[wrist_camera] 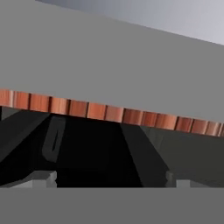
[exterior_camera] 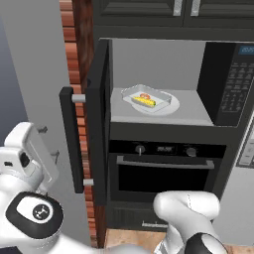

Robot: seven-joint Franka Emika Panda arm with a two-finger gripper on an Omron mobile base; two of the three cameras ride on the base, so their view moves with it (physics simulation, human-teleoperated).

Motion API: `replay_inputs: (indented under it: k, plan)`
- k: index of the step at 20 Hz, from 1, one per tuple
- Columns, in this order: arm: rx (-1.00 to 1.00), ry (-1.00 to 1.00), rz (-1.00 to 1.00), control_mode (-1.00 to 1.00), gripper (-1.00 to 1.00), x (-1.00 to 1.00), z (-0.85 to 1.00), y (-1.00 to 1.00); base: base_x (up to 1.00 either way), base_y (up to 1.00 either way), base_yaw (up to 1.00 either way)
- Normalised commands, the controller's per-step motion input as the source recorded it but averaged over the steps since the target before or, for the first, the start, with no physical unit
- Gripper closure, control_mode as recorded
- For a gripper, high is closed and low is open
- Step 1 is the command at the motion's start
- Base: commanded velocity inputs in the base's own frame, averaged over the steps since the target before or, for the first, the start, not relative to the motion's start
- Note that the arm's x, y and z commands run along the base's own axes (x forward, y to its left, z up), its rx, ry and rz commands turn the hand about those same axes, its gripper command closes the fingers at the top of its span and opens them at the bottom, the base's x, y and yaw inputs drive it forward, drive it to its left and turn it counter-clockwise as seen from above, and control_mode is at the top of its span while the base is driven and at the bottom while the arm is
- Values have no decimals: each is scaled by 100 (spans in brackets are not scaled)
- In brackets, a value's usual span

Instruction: Place the tupperware containing the shrimp and corn meal in the microwave. Close the microwave door and press the start button to reheat the meal.

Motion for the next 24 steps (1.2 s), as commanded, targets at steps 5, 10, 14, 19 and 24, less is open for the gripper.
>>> replay_inputs:
  k: [5, 10, 14, 19, 24]
  plan:
    - [0, 0, -18, -100, -100, 64, -1, 7, 0, 0, 0]
    - [0, 0, -22, -100, -100, 57, 0, 1, 0, 0, 0]
    - [0, -2, -31, -100, -100, -1, 0, -50, 0, 0, 0]
    - [2, -10, -28, -100, -100, -51, 0, -98, 0, 0, 0]
    - [7, -8, -22, -100, -100, -67, 5, -100, 0, 0, 0]
